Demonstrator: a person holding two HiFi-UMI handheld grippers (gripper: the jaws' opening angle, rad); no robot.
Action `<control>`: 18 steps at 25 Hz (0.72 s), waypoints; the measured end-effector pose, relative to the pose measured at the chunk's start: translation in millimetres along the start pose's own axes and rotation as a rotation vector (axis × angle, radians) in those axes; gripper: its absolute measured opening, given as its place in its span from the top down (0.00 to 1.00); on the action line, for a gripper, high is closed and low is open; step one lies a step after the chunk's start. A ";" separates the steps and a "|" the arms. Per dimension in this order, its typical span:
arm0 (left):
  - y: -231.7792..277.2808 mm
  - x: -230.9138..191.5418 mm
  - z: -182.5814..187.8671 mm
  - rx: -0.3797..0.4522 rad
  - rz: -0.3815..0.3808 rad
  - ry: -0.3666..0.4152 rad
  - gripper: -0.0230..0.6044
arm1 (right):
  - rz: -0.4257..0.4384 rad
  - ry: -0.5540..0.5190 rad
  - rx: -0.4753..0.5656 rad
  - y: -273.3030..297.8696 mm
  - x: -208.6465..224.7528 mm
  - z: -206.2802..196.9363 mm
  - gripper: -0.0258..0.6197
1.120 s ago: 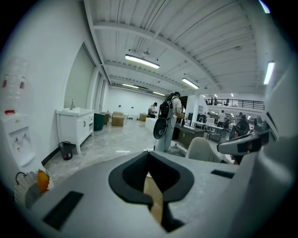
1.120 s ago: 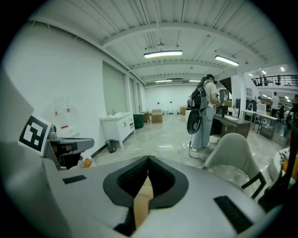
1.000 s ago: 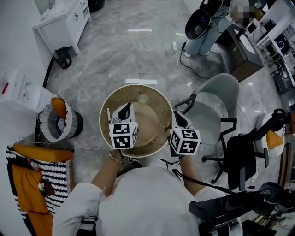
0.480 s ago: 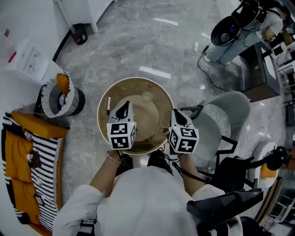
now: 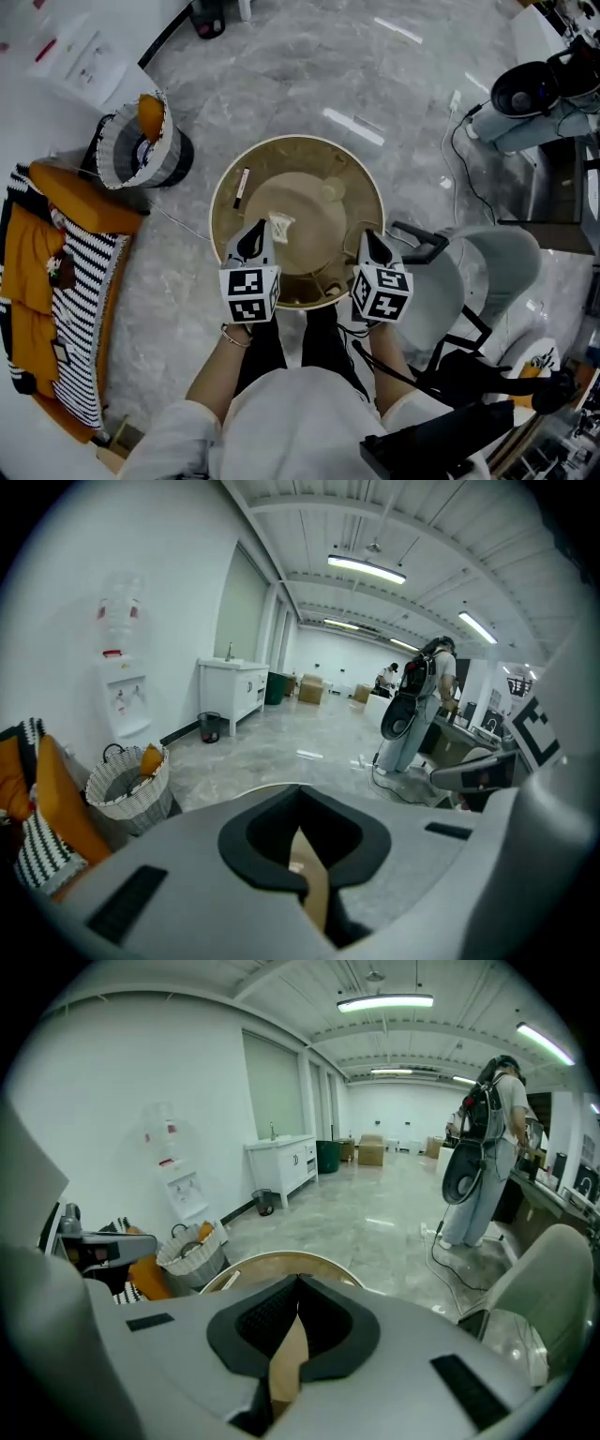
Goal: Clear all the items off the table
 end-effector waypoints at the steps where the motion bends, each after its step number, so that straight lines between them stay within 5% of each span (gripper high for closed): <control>1: 1.8 -3.9 -4.9 -0.010 0.012 -0.002 0.95 | 0.009 0.004 -0.009 5.4 0.3 -4.3 0.92; 18: 131.3 -18.0 -115.6 -0.074 -0.015 0.058 0.95 | 0.017 0.085 -0.011 135.9 40.0 -86.8 0.92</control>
Point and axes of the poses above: the fingertips, and each gripper's own axes: y forward along the fingers, x to its right, z out of its top, the point moved 5 cm from there along -y, backward along the fingers, and after that the axes turned 12 degrees about z, right-handed, at the moved point
